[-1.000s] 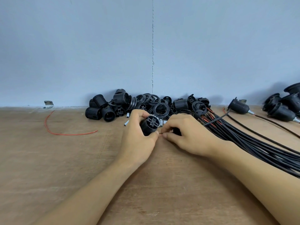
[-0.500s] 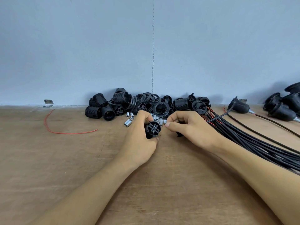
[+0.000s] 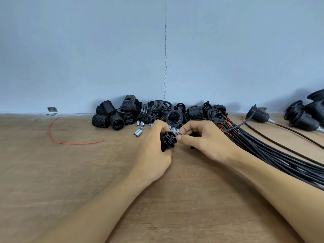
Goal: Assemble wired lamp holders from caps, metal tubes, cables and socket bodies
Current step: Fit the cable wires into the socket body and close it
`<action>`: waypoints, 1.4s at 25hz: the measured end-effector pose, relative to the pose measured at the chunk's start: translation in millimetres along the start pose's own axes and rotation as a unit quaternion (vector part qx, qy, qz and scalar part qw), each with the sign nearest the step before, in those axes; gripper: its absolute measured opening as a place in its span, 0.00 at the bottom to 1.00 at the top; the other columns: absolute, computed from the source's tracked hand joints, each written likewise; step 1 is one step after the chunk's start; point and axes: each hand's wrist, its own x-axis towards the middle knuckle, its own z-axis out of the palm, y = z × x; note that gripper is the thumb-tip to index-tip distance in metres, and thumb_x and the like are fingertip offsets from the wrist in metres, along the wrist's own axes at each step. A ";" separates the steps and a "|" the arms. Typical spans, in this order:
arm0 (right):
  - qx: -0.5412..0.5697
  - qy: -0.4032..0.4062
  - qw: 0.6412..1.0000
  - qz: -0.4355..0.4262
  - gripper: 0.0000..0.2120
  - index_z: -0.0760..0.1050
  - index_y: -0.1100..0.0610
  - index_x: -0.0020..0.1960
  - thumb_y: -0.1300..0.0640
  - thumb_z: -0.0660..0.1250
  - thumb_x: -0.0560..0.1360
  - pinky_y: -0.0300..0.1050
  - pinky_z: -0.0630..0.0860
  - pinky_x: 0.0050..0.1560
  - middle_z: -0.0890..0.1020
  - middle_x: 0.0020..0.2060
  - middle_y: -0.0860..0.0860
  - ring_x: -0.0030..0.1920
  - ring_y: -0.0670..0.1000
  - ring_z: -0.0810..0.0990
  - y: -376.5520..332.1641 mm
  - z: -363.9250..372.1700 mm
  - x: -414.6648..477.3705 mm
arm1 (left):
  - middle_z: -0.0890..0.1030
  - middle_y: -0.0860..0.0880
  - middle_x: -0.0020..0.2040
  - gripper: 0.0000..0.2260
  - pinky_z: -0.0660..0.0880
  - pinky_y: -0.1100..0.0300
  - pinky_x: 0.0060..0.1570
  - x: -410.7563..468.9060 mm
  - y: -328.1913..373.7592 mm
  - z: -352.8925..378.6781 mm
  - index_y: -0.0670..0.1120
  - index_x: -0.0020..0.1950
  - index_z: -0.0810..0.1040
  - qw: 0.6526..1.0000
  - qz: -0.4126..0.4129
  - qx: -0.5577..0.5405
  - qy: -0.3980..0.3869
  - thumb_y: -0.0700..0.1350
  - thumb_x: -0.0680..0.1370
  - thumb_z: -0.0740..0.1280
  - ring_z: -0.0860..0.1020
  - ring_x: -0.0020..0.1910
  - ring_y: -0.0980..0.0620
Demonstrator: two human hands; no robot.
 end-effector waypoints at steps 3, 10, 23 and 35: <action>-0.024 0.016 1.000 -0.011 0.04 0.81 0.52 0.42 0.56 0.74 0.74 0.38 0.74 0.43 0.82 0.34 0.45 0.35 0.42 0.77 -1.2 0.5 -0.8 | 0.78 0.54 0.48 0.20 0.72 0.61 0.49 -0.1 -1.1 0.4 0.53 0.52 0.69 1.000 0.001 0.007 0.012 0.32 0.71 0.71 0.76 0.48 0.56; -0.133 0.059 0.987 -0.067 0.04 0.81 0.50 0.42 0.57 0.74 0.74 0.31 0.71 0.42 0.81 0.34 0.46 0.37 0.42 0.78 -6.8 4.9 -4.8 | 0.79 0.55 0.43 0.17 0.73 0.58 0.47 0.6 -0.9 0.2 0.50 0.51 0.76 0.998 0.036 0.038 0.043 0.32 0.69 0.73 0.77 0.47 0.52; -0.192 0.032 0.977 -0.090 0.04 0.78 0.49 0.45 0.56 0.71 0.77 0.28 0.67 0.38 0.79 0.36 0.44 0.37 0.39 0.74 -4.1 5.2 -5.0 | 0.77 0.62 0.43 0.19 0.66 0.74 0.43 0.6 -4.1 -0.3 0.51 0.53 0.80 0.995 0.057 0.063 0.048 0.30 0.69 0.70 0.74 0.45 0.62; -0.142 0.050 0.985 -0.082 0.06 0.79 0.49 0.43 0.58 0.73 0.75 0.37 0.72 0.40 0.80 0.34 0.45 0.37 0.42 0.77 -2.3 5.0 -7.1 | 0.80 0.59 0.45 0.17 0.66 0.73 0.45 2.2 -3.6 -1.0 0.50 0.53 0.81 0.997 0.035 0.047 0.041 0.31 0.70 0.71 0.76 0.47 0.57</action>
